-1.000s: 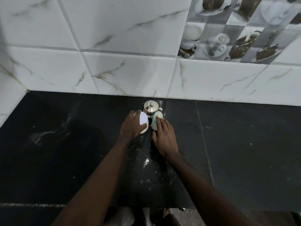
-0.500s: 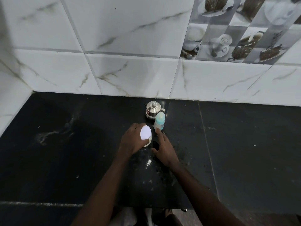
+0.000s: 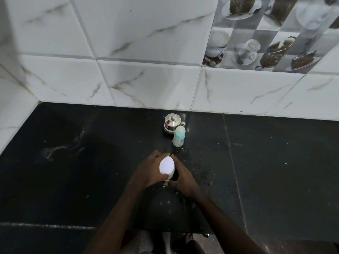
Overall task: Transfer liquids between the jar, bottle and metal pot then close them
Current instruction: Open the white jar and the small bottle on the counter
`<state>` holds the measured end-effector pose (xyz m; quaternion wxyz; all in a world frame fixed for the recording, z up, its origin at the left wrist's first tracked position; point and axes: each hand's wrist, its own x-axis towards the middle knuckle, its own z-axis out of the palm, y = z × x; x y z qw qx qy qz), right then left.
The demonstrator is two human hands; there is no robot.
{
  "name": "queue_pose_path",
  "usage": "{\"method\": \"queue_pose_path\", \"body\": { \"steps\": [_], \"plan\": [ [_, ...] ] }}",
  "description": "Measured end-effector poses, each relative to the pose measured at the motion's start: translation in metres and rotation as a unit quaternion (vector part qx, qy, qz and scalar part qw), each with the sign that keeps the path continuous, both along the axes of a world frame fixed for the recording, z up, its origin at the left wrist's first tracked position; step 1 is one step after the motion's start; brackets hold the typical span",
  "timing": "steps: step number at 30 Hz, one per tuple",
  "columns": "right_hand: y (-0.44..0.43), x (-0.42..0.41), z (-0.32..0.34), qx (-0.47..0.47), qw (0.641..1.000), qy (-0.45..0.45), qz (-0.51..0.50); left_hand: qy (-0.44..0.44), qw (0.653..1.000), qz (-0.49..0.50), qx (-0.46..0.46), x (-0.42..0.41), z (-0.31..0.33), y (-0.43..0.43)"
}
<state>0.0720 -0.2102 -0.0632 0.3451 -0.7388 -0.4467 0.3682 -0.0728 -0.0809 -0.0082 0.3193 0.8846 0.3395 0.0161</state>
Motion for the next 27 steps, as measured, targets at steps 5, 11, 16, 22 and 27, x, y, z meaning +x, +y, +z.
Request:
{"method": "queue_pose_path", "body": {
  "steps": [5,11,16,22,27],
  "plan": [
    [-0.005,-0.002,-0.005,0.0,1.0,-0.002,0.005,0.013,1.0,-0.005,0.002,-0.004,-0.001,-0.011],
    [-0.01,-0.009,-0.006,0.009,1.0,0.006,-0.01,0.038,0.999,-0.022,-0.016,-0.009,0.002,-0.018],
    [-0.016,-0.016,-0.002,0.06,0.998,-0.003,-0.031,0.028,0.999,-0.013,-0.03,-0.011,0.006,-0.019],
    [-0.026,-0.02,-0.001,0.075,0.996,-0.023,-0.051,0.031,0.999,0.015,-0.013,-0.011,0.009,-0.028],
    [-0.003,-0.016,0.003,-0.007,0.995,0.01,-0.1,0.063,0.995,0.064,0.032,-0.003,0.015,-0.043]
  ]
}}
